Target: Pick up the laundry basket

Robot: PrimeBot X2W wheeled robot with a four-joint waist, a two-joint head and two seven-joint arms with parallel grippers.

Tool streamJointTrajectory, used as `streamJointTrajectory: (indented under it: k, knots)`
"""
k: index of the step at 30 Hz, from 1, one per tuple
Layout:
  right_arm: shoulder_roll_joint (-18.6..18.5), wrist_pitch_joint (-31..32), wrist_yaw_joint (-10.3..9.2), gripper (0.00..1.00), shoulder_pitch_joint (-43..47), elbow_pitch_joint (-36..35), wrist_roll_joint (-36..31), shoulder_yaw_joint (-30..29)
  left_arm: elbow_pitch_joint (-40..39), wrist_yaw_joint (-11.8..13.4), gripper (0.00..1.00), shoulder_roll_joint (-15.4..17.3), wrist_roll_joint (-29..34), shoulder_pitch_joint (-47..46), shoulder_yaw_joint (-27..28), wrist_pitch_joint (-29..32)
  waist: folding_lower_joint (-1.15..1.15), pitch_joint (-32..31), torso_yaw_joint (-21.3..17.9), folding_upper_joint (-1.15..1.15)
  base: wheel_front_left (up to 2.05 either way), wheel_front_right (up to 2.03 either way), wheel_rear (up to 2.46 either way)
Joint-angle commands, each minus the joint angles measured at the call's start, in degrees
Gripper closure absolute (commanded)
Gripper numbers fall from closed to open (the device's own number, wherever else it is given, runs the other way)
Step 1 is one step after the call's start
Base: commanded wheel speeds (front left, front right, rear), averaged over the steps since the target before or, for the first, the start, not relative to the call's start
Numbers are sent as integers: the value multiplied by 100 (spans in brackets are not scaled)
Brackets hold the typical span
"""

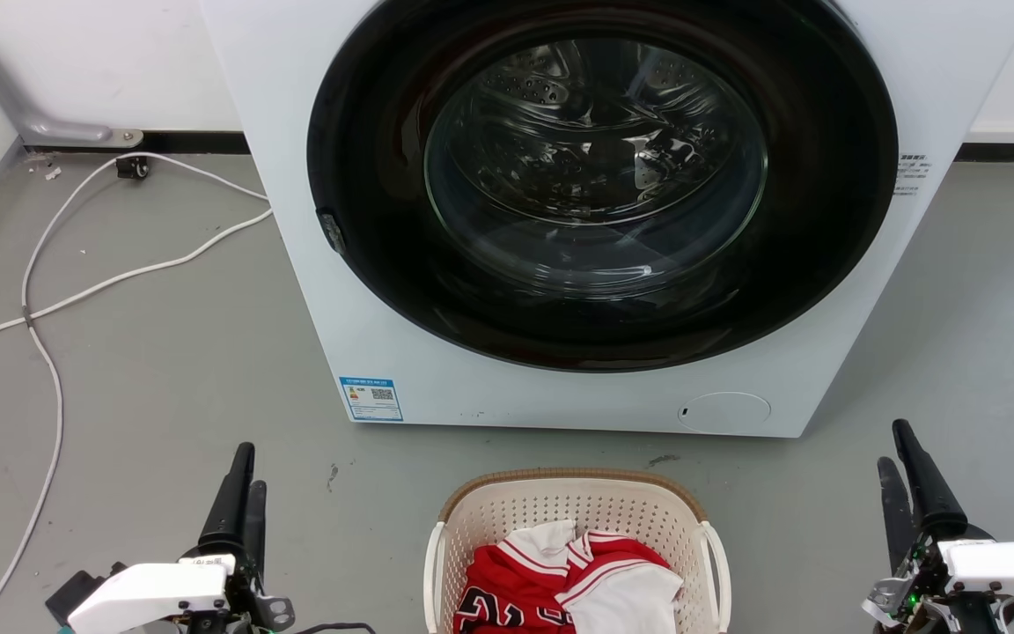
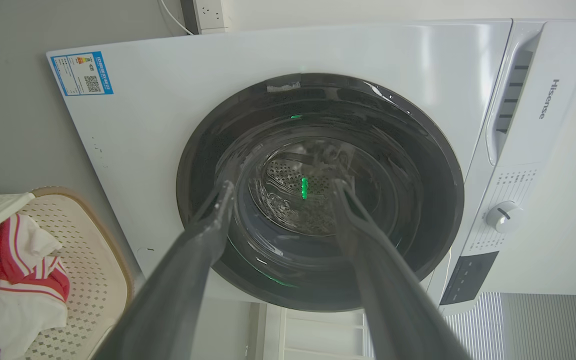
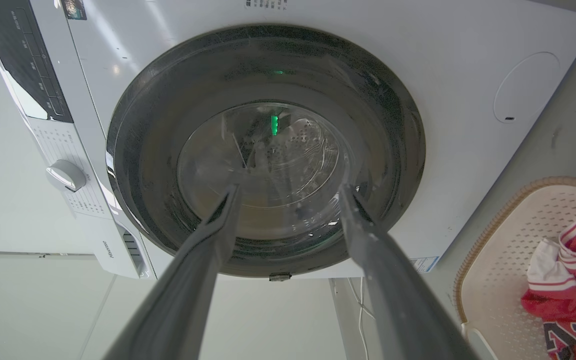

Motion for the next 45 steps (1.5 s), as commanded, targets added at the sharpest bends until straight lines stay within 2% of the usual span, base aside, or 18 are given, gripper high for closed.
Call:
streamJointTrajectory:
  k: [1,5,12,17,22,24,30,38,45]
  knots:
    - [-17,-60,0,0,-51,-102,-156,-27,-90,-4,0,16,82,-41,17,-62,0,-1,-1,0,0,0,0]
    - [-17,-158,0,0,-55,-106,-638,-140,-132,113,0,16,412,-26,141,-158,0,-3,-6,0,0,0,0]
    - [-17,-318,0,0,-74,-376,-2018,-334,-568,411,0,18,1314,1,199,-318,0,12,-11,0,0,0,0]
    - [-18,-426,0,0,-51,-817,-3284,-277,-1004,859,0,19,2092,44,142,-424,0,32,-20,0,0,0,0]
    - [-18,-528,0,0,-40,-1281,-4180,-129,-1398,1221,0,20,2761,99,-99,-528,0,48,-30,0,0,0,0]
    - [-18,-571,0,0,-18,-1418,-4455,-65,-1513,1294,0,21,2943,124,-178,-566,0,54,-34,0,0,0,0]
    - [-19,-684,0,0,52,-1701,-5171,106,-1762,1295,0,21,3741,192,-488,-678,0,65,-42,0,0,0,0]
    - [-19,-825,0,0,138,-1894,-5950,256,-1828,973,0,22,4414,305,-851,-821,0,64,-51,0,0,0,0]
    - [-19,-944,0,0,222,-1999,-6573,339,-1902,927,0,23,5344,307,-1158,-935,0,72,-61,0,0,0,0]
